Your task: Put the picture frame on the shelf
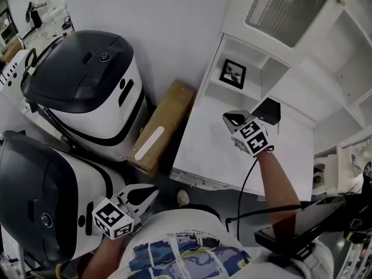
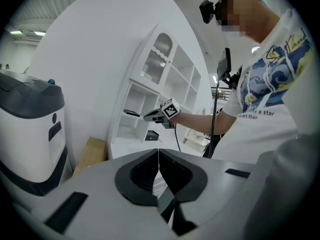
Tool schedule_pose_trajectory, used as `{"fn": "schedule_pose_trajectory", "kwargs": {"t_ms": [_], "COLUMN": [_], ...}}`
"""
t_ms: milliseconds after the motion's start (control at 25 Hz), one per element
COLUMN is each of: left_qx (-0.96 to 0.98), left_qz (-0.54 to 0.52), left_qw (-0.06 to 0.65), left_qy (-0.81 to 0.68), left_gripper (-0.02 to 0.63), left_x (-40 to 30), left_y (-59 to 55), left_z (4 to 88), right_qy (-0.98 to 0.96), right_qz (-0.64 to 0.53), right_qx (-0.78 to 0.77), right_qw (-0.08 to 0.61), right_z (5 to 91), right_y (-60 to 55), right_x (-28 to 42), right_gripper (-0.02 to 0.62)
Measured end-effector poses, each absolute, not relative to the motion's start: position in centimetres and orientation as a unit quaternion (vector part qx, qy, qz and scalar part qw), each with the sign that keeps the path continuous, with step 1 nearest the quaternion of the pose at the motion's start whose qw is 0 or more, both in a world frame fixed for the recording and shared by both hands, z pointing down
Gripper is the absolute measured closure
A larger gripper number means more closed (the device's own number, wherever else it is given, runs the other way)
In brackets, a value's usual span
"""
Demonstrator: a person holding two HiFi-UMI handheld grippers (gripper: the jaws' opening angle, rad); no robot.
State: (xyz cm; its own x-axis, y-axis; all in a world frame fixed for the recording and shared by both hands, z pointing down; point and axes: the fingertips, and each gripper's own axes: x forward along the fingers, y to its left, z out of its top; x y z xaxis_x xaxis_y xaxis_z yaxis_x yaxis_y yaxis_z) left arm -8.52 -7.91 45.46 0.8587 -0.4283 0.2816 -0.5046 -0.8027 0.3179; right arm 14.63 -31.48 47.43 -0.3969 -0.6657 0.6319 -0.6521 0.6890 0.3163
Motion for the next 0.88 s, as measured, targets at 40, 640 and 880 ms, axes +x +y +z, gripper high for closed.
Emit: {"fn": "schedule_pose_trajectory", "kwargs": {"t_ms": [40,640,880], "left_qx": [0.945,0.953,0.956], "left_qz": [0.098,0.085,0.093], "left_qw": [0.192,0.189,0.186], "left_qy": [-0.244,-0.223,-0.205], "left_gripper": [0.592,0.592,0.592], "left_x": [-8.8,-12.7,-13.1], "left_y": [-7.5,-1.0,1.7], "left_z": [45.4,44.6,44.5], "right_qy": [-0.837,-0.875,-0.877], "right_qz": [-0.005,0.076,0.111], "right_qx": [0.394,0.363,0.356], "right_qw": [0.379,0.311,0.302], "right_z": [47.6,49.3,50.5], "right_y": [-30.3,-11.3,-5.1], "right_x": [13.9,1.4,-0.5], "right_gripper": [0.569,0.571,0.571]}}
